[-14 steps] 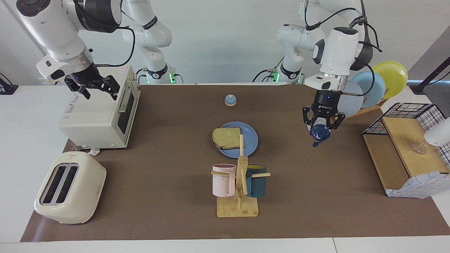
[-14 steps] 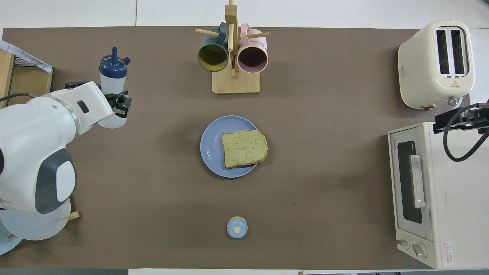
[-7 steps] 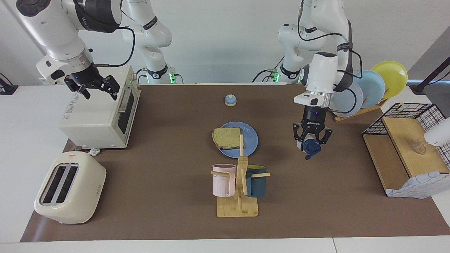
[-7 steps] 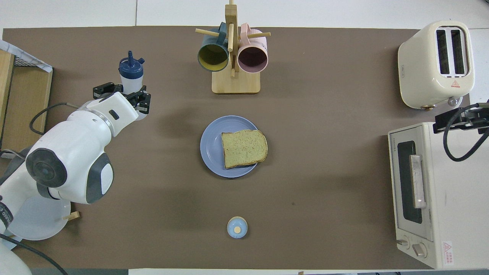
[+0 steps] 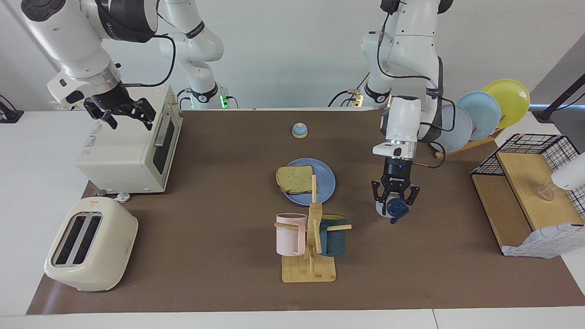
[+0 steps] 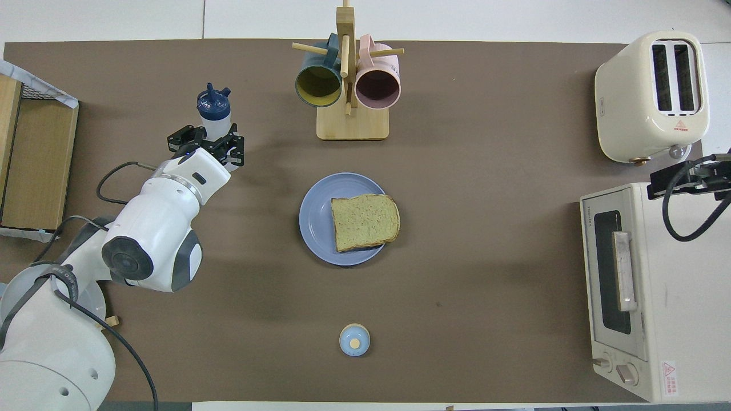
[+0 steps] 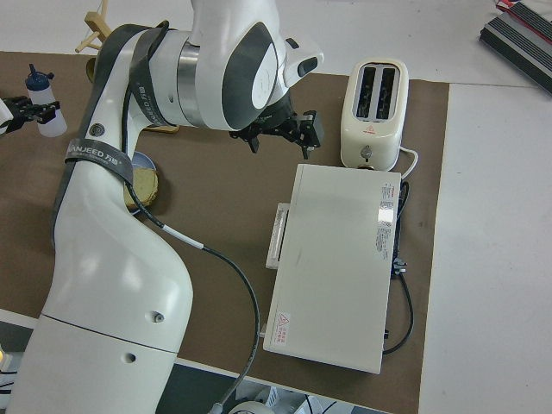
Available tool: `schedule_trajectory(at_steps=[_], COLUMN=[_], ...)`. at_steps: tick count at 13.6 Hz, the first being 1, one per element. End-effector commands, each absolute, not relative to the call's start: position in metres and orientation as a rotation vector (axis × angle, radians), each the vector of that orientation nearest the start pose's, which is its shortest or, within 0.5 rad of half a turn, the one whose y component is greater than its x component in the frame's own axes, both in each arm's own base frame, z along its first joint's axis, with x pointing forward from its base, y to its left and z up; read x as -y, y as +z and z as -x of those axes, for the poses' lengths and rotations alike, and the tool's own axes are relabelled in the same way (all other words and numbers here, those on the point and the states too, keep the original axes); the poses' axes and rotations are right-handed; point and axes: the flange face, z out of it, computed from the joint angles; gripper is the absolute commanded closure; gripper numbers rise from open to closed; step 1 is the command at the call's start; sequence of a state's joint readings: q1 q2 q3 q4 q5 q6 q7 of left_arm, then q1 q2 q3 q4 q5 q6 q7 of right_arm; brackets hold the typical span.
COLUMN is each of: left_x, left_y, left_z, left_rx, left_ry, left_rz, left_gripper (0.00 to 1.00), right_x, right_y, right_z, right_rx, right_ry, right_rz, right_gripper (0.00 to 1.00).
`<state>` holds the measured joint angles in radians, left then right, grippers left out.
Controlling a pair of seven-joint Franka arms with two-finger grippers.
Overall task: Put bread on plate and add seasoning
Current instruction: 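Carry the bottle with the left gripper beyond the plate near the mug rack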
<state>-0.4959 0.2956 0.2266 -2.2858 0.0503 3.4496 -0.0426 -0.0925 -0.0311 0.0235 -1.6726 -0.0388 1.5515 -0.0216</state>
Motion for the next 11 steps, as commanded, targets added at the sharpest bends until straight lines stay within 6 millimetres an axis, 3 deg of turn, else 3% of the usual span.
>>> schedule_trajectory(at_steps=[1,7,11], left_x=[0.167,0.163,0.165], left_y=[0.321,0.335,0.334], left_z=[-0.56,-0.576,-0.578], left_rx=[-0.438,-0.385,-0.344], left_ry=[-1.399,-1.459,-1.465], left_rz=[2.866,2.851,2.861], left_gripper=[1.0,1.0,1.0], right_x=[0.042,0.042,0.042], right_y=[0.594,0.594,0.594], right_z=[-0.533,-0.533,-0.533], right_rx=[-0.045,-0.045,-0.045], right_ry=[0.139,0.139,0.136], right_rz=[3.165,3.163,3.165], right_gripper=[0.0,0.0,0.0])
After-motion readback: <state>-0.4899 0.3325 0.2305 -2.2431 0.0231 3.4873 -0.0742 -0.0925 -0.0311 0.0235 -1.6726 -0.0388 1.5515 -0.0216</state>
